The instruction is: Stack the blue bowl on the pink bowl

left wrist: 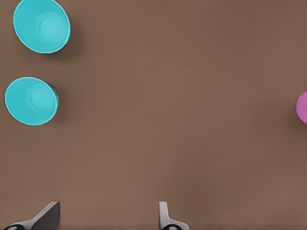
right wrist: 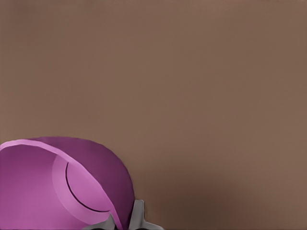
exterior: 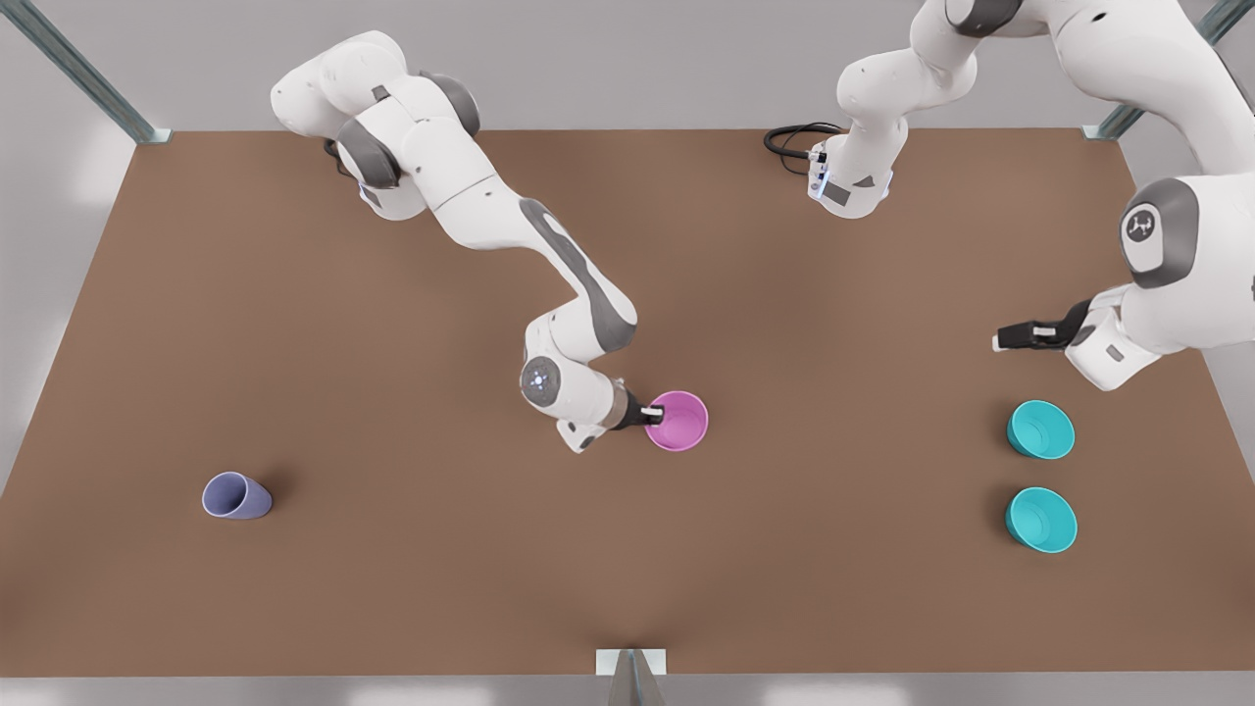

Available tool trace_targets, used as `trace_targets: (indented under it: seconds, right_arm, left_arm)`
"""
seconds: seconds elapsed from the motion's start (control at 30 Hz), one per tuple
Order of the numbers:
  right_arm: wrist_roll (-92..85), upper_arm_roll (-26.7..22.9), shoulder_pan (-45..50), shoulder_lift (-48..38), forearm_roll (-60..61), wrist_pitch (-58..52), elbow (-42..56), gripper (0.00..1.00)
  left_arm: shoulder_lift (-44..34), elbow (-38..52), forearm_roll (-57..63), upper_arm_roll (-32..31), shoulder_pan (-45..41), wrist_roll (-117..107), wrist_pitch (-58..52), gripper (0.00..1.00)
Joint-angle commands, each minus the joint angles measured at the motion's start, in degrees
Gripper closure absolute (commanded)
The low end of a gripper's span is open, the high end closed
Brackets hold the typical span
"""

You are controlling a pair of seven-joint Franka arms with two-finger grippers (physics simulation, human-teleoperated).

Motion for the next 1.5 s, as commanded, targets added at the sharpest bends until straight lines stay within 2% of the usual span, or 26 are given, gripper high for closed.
trace_targets:
  seconds: [0.0,0.13,0.2,0.23,0.27,0.37,0.47,0.57,0.6,0.63,0.67,0.7,0.73,0.77,0.9,0.97,1.0,1.07,1.1,1.17,1.2,1.23,1.27,1.33,1.37,1.47]
  right_arm:
    - [33.4,0.0,0.1,1.3,-0.3,9.9,0.8,0.79]
    - [30.8,-0.1,0.0,2.9,-0.4,12.0,0.8,0.79]
    - [29.6,-0.1,0.0,3.2,-0.4,12.1,0.8,0.75]
    - [29.6,-0.1,0.1,3.3,-0.3,13.1,0.7,0.24]
    - [29.6,0.0,0.7,3.6,-0.2,15.9,0.1,0.00]
    - [29.8,0.0,1.0,3.6,-0.5,16.0,0.1,0.00]
    - [30.1,-0.3,1.0,1.7,-0.1,14.4,-0.1,0.00]
    - [30.7,-0.5,-8.8,-8.7,-0.2,-8.7,-1.9,0.00]
    - [30.2,-0.5,-13.5,-12.8,-0.7,-21.3,-1.9,0.00]
    - [20.9,-0.8,-20.2,-14.8,-2.3,-33.5,-1.6,0.00]
    - [10.5,-0.9,-25.8,-14.9,-5.6,-40.5,-1.0,0.00]
    - [-7.8,-0.9,-35.6,-14.5,-10.5,-47.7,-0.5,0.00]
    - [-19.3,-0.9,-40.1,-14.4,-25.7,-49.8,3.8,0.00]
    - [-23.3,-1.0,-40.2,-14.6,-31.2,-52.5,7.3,0.00]
    - [-18.2,-0.5,-37.3,-32.1,-34.4,-71.3,9.5,0.00]
    - [-17.9,-0.9,-37.1,-40.9,-35.7,-71.1,6.7,0.00]
    - [-18.1,-0.4,-37.2,-45.7,-38.1,-66.4,-0.7,0.00]
    - [-18.5,-0.1,-38.8,-50.3,-38.0,-61.0,-8.2,0.00]
    - [-18.8,-0.1,-39.6,-51.5,-37.7,-58.0,-10.8,0.00]
    - [-18.7,-0.2,-38.8,-49.2,-37.7,-58.3,-9.6,0.00]
    - [-18.8,-0.2,-38.7,-46.7,-37.7,-58.8,-7.4,0.00]
    - [-18.7,-0.2,-38.7,-46.5,-37.4,-58.8,-7.5,0.00]
    - [-18.7,-0.3,-38.9,-45.8,-37.5,-58.7,-7.2,0.00]
    - [-18.6,-0.8,-39.0,-45.9,-37.2,-60.1,-7.3,0.00]
    - [-18.0,-0.4,-38.9,-46.0,-37.8,-60.3,-7.2,0.00]
    - [-18.5,-0.8,-39.1,-45.2,-37.2,-60.7,-5.4,0.00]
  left_arm:
    - [1.0,0.3,0.0,-0.1,-0.8,-0.3,1.7,0.00]
    - [4.7,2.8,0.1,0.8,2.5,0.6,2.7,0.00]
    - [7.9,3.6,0.1,1.2,7.9,11.7,9.6,0.00]
    - [11.1,5.3,0.2,1.3,10.9,20.3,11.3,0.00]
    - [14.2,5.8,0.1,3.8,12.2,28.0,15.4,0.00]
    - [19.3,6.1,0.0,5.5,13.4,34.7,24.8,0.00]
    - [25.0,10.1,-0.2,5.5,13.4,36.9,29.0,0.00]
    - [28.7,10.0,-0.5,5.9,13.9,39.0,32.5,0.00]
    - [29.5,10.0,-0.8,6.3,14.6,39.4,33.2,0.00]
    - [29.5,9.4,-1.5,6.3,14.7,39.8,32.9,0.00]
    - [29.5,6.9,-1.4,6.3,15.0,41.0,32.9,0.00]
    - [29.4,5.1,-1.4,6.5,15.2,43.3,32.3,0.00]
    - [29.4,4.8,-1.4,7.0,15.2,44.6,31.9,0.00]
    - [29.4,4.6,-1.4,7.1,15.0,44.6,31.9,0.00]
    - [31.6,4.6,-1.9,7.1,15.4,44.6,32.2,0.00]
    - [33.1,4.7,-1.9,7.1,15.4,44.6,32.8,0.00]
    - [33.8,4.7,-1.9,7.1,15.4,44.6,33.5,0.00]
    - [34.5,4.7,-1.9,7.1,15.4,44.6,34.2,0.00]
    - [34.9,4.7,-1.9,7.1,15.4,44.6,34.3,0.00]
    - [35.0,4.7,-1.9,7.1,15.4,44.6,34.6,0.00]
    - [35.0,4.7,-1.9,7.1,15.5,44.6,34.5,0.05]
    - [35.0,4.8,-1.9,7.1,15.8,44.6,34.5,0.18]
    - [34.9,4.9,-1.9,7.1,15.8,44.6,34.5,0.25]
    - [34.8,4.9,-2.0,7.1,15.8,44.6,34.4,0.33]
    - [34.8,4.9,-2.0,7.1,15.8,44.6,34.4,0.42]
    - [34.9,4.9,-2.0,7.1,15.8,44.5,34.3,0.54]
